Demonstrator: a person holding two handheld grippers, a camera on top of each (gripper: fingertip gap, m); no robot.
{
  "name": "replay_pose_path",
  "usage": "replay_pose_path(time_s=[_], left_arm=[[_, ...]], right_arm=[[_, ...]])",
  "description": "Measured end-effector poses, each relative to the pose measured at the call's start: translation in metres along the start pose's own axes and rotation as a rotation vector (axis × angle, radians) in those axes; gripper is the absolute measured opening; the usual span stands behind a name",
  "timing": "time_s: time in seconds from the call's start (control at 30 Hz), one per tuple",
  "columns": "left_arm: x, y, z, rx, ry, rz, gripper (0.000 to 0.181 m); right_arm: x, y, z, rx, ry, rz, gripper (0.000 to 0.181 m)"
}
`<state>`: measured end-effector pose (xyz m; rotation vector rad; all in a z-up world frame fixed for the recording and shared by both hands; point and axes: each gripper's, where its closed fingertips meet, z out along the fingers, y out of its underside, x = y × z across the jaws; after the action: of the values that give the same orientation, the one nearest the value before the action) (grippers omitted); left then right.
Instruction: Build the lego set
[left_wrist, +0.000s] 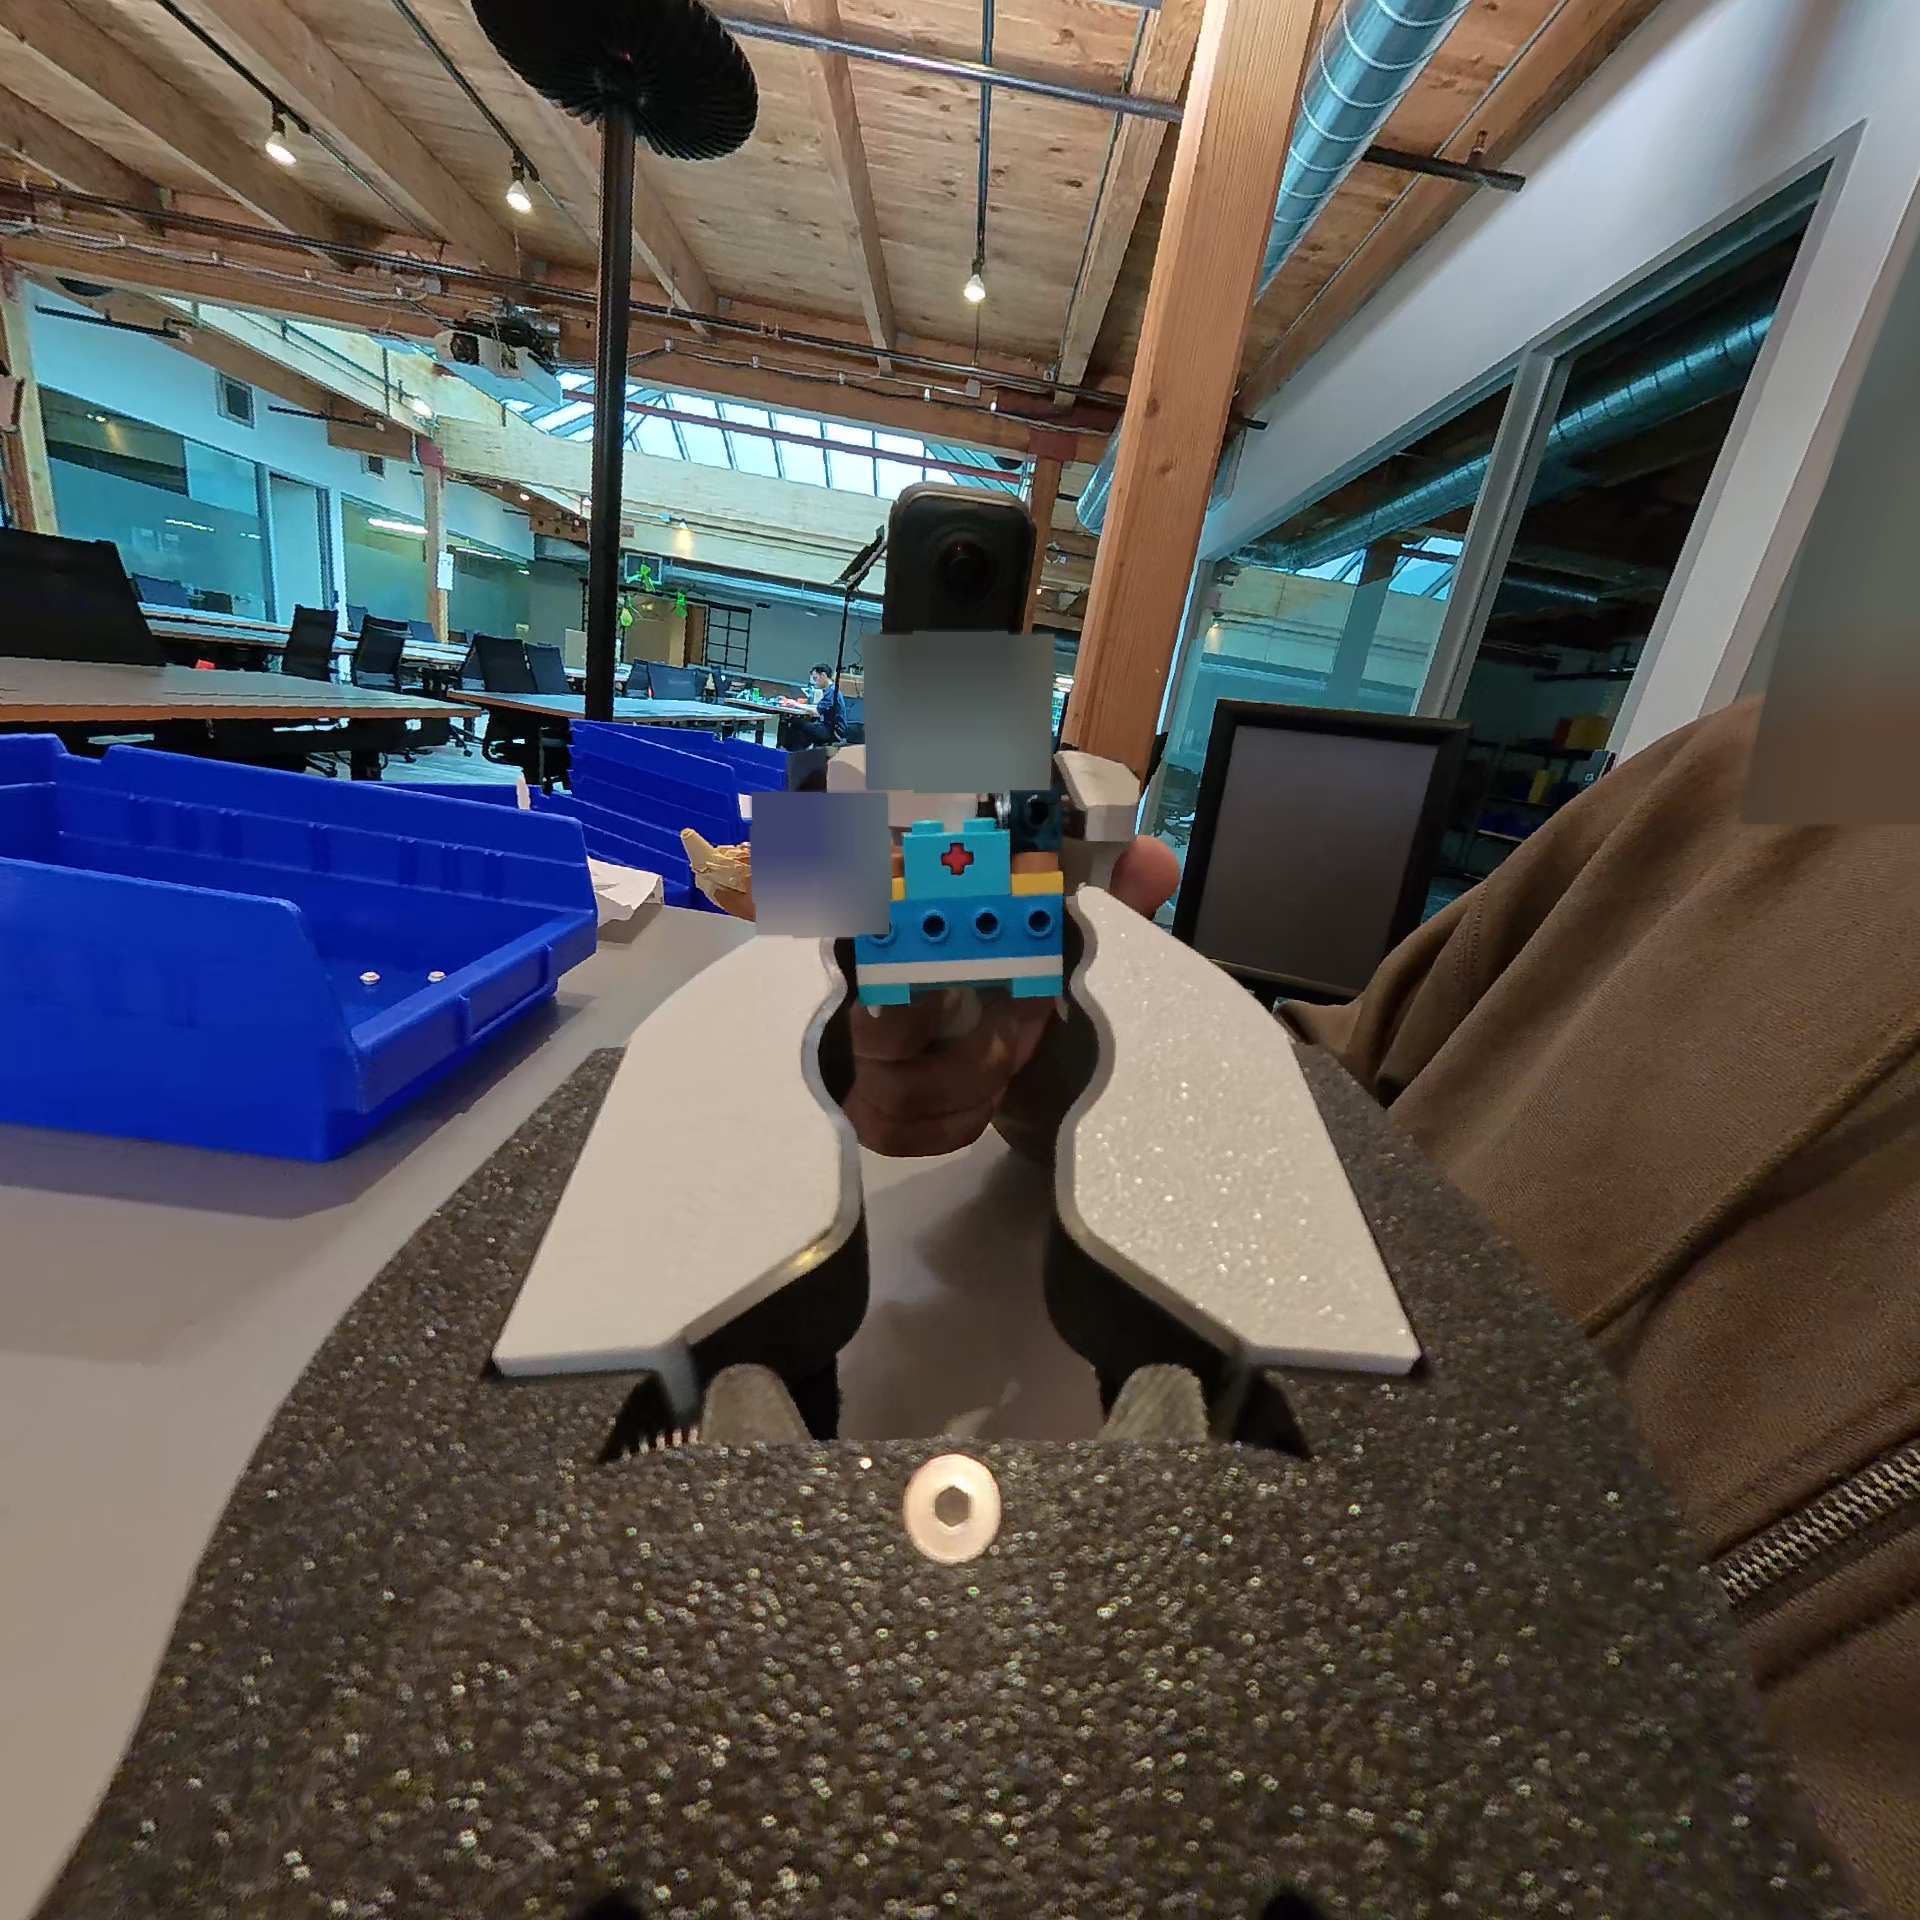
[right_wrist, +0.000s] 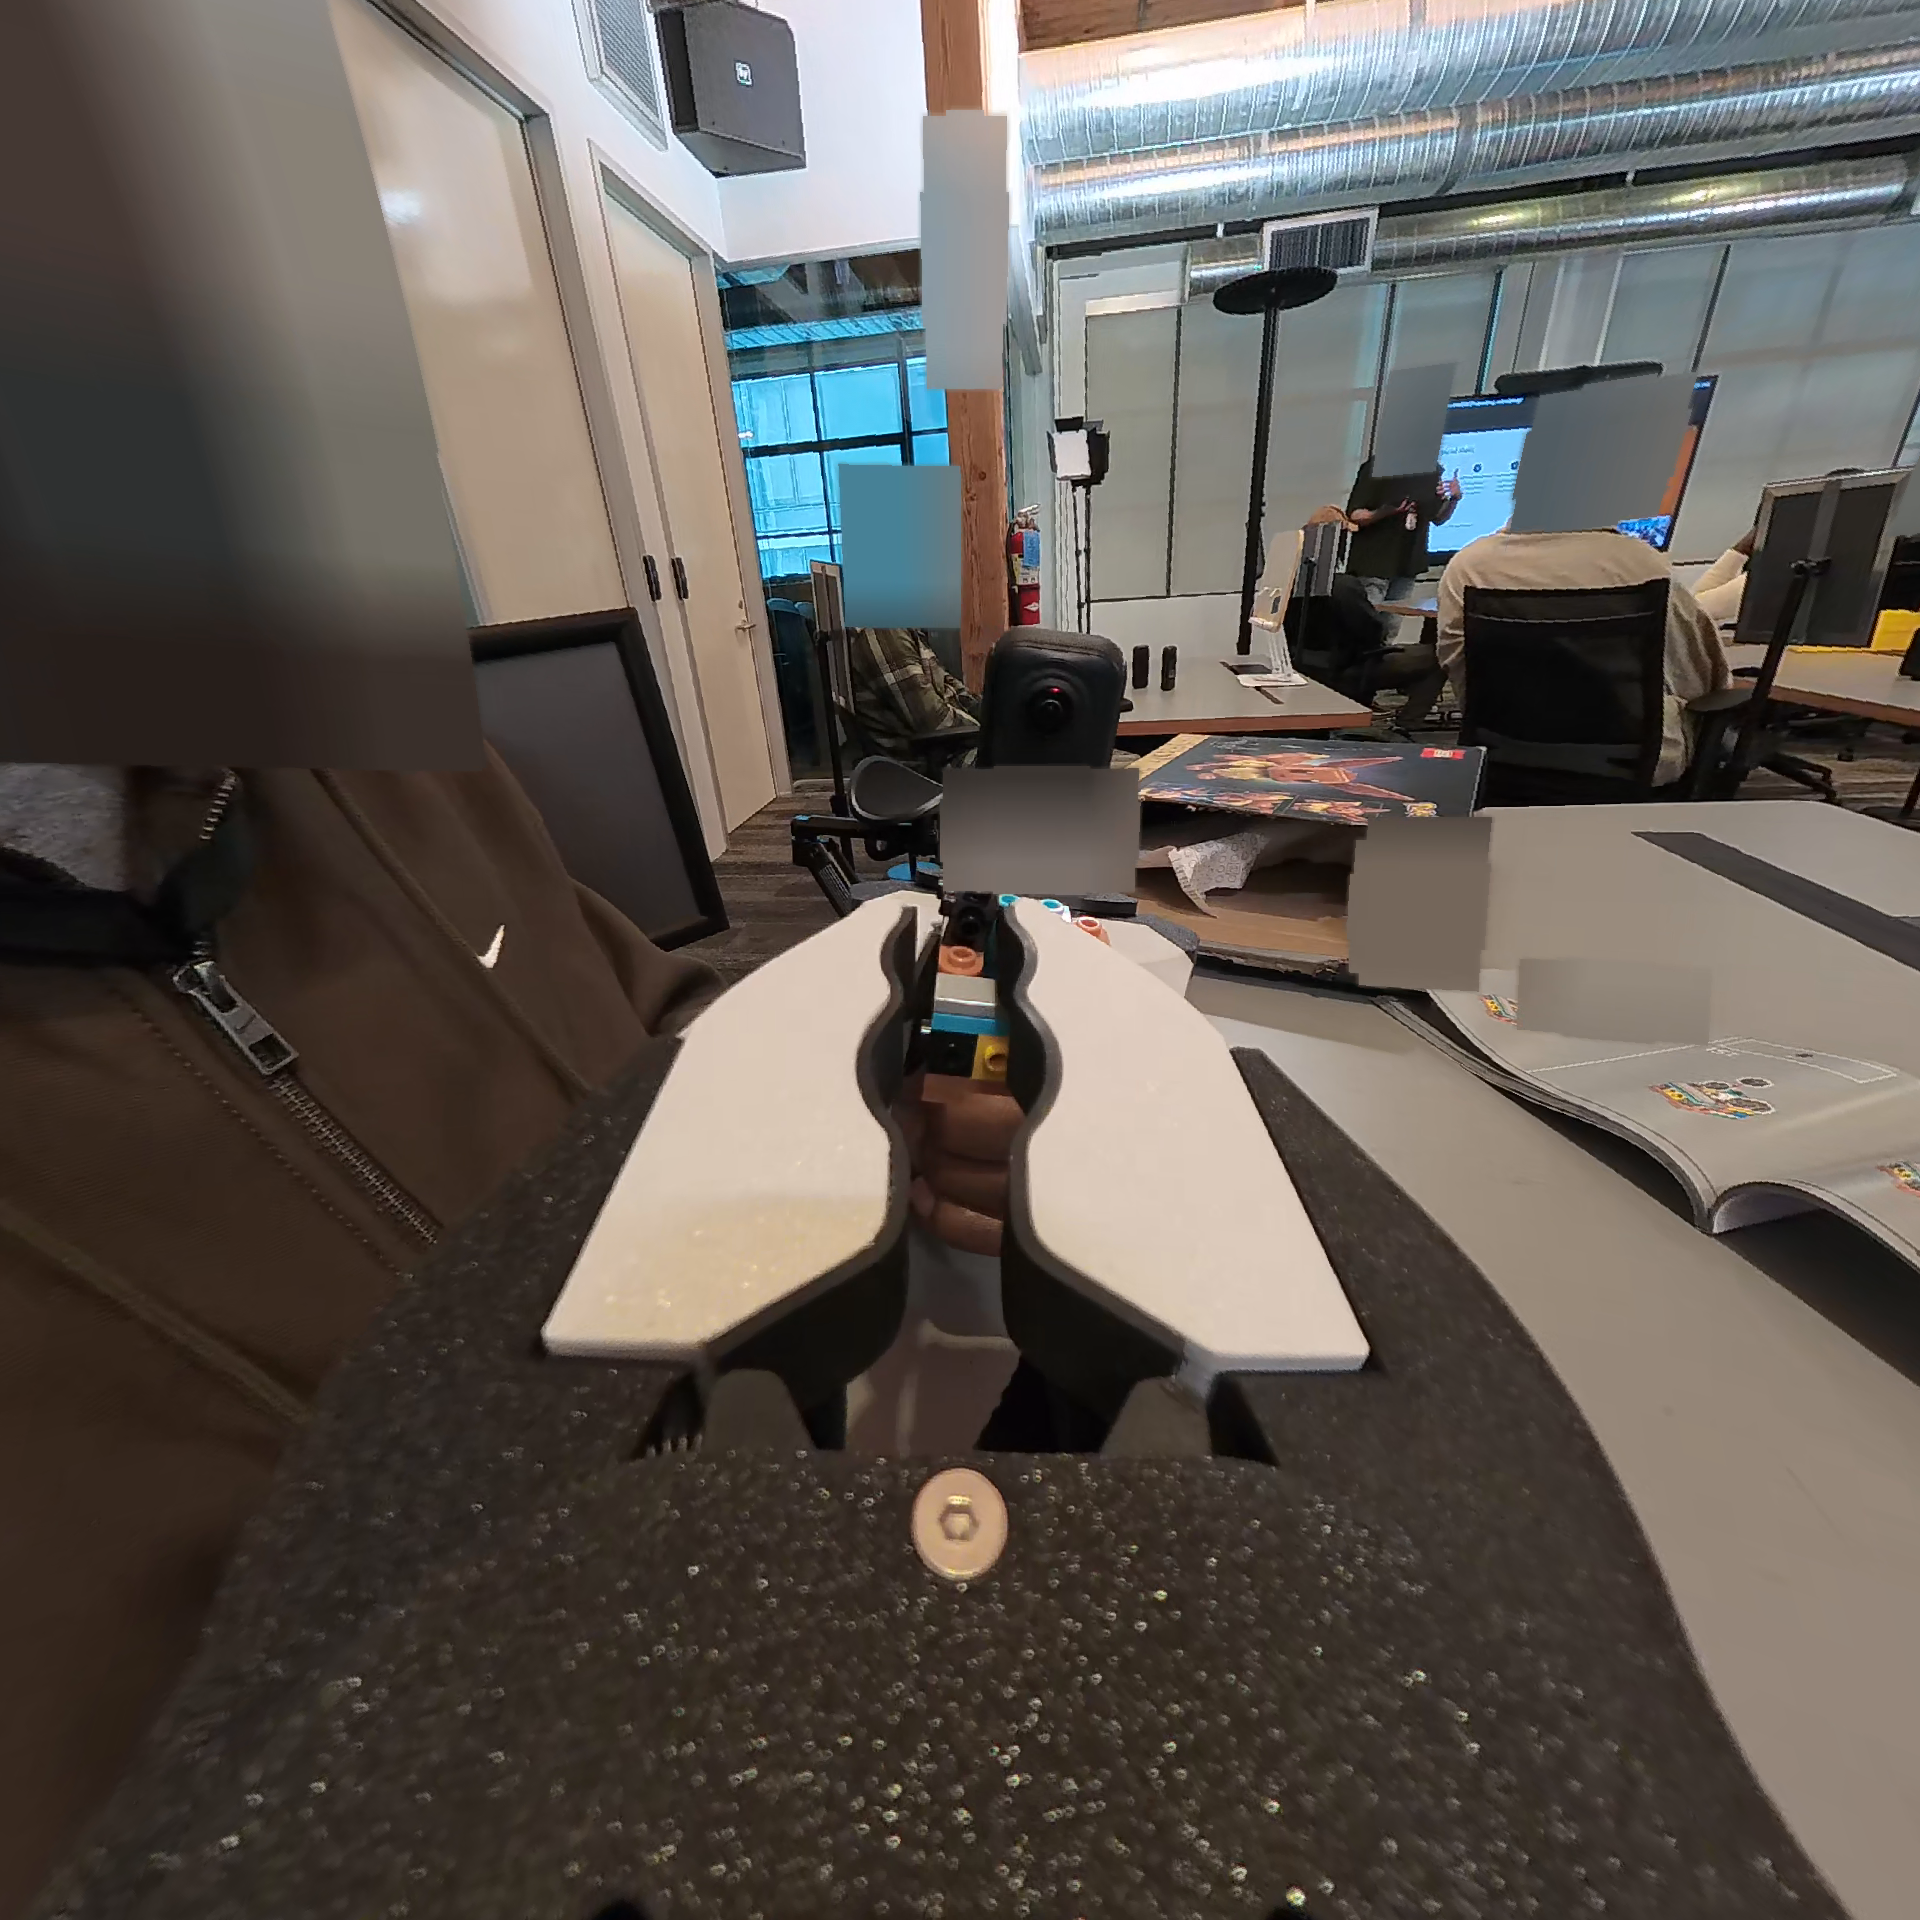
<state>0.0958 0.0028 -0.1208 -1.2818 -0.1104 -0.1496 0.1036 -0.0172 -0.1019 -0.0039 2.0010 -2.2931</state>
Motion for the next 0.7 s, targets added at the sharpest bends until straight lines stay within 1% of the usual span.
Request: replay_pose_path(time_s=[0.03,0.2,0.3,0.5,0.7], left_arm=[[0.0002,-0.0001,0.0,0.001,0.001,0.0,0.037],[0.002,-0.0015,-0.0002,0.008,0.011,0.004,0.037],[0.0028,-0.0021,-0.0003,0.012,0.017,0.002,0.037],[0.0031,-0.003,-0.0007,0.018,0.02,-0.004,0.037],[0.0035,-0.0039,-0.001,0.024,0.024,-0.006,0.037]], right_arm=[[-0.0002,-0.0001,0.0002,0.0,0.0,-0.002,0.014],[-0.0019,-0.0011,0.0017,-0.004,0.001,-0.02,0.015],[-0.0025,-0.001,0.0027,-0.014,0.015,-0.063,0.015],[-0.0036,0.0001,0.0045,-0.036,0.045,-0.17,0.02],[-0.0036,0.0002,0.0044,-0.043,0.063,-0.227,0.026]])
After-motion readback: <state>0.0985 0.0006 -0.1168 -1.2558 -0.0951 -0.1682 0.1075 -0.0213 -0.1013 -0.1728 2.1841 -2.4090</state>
